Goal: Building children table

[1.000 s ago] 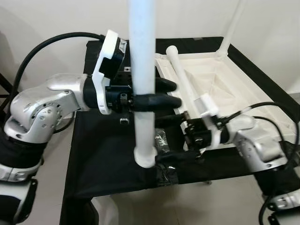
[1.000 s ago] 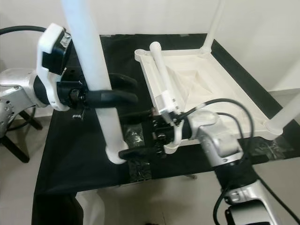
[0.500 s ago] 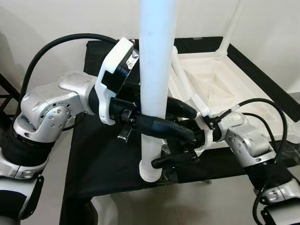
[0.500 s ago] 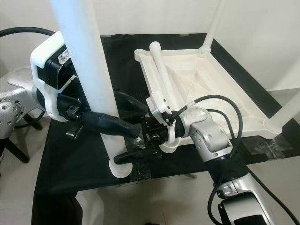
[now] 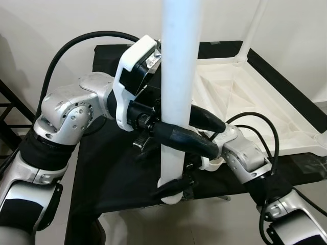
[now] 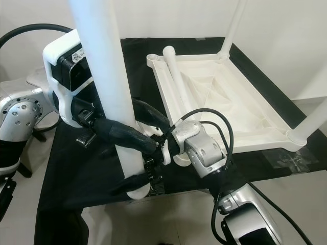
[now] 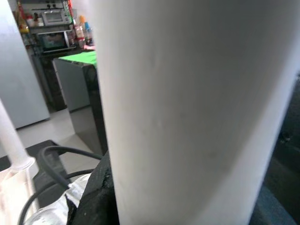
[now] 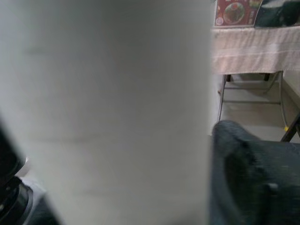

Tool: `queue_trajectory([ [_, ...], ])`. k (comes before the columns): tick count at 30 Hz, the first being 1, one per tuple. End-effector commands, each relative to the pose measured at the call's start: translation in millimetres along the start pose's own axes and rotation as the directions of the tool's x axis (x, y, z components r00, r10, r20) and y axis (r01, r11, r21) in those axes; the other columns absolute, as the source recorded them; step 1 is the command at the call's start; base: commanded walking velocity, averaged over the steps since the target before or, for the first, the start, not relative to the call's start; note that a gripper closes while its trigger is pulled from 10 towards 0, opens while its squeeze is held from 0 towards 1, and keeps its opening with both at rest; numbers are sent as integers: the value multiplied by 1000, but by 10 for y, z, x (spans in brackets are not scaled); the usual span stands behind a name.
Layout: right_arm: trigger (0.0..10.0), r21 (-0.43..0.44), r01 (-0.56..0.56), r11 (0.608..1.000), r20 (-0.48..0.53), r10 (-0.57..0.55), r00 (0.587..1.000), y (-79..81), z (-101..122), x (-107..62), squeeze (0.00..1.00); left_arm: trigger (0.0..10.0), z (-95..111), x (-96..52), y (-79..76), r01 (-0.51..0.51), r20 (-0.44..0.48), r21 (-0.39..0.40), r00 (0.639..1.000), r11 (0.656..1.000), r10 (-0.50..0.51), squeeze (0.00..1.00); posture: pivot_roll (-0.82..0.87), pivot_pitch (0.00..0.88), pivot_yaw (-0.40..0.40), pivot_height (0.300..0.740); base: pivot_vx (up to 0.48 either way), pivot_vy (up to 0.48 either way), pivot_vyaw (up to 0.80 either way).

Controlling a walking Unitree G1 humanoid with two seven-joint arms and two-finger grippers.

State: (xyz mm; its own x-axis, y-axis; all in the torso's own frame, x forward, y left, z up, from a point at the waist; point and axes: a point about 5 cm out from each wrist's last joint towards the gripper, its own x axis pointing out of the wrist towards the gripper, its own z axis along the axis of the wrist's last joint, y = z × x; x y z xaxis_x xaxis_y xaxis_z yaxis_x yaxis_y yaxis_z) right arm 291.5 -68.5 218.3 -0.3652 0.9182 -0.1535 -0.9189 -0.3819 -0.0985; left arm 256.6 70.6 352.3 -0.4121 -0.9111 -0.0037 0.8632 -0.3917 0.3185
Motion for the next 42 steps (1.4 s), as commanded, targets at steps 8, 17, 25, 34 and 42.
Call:
queue_trajectory([
  [8,0,-31,-1,1000,28,2,1000,-77,63,161,0,0,102,110,6,45,61,68,997,997,-49,0,60,127,-67,740,0,0,0],
  [17,0,-40,24,999,22,-23,999,-59,43,79,0,0,92,94,36,16,79,71,997,997,-22,0,45,116,-71,740,0,0,0],
  [25,0,-86,264,961,84,-257,963,-187,103,-93,0,10000,264,-132,272,-270,220,68,943,960,249,1000,27,120,-77,740,0,0,0],
  [34,0,-71,432,899,181,-414,892,-213,193,-344,0,10000,367,-575,318,-503,272,66,840,861,470,1000,25,130,-77,740,0,0,0],
  [42,0,-62,631,774,280,-593,755,-230,329,-708,0,10000,488,-1303,201,-822,331,70,553,565,765,1000,22,134,-80,740,0,0,0],
])
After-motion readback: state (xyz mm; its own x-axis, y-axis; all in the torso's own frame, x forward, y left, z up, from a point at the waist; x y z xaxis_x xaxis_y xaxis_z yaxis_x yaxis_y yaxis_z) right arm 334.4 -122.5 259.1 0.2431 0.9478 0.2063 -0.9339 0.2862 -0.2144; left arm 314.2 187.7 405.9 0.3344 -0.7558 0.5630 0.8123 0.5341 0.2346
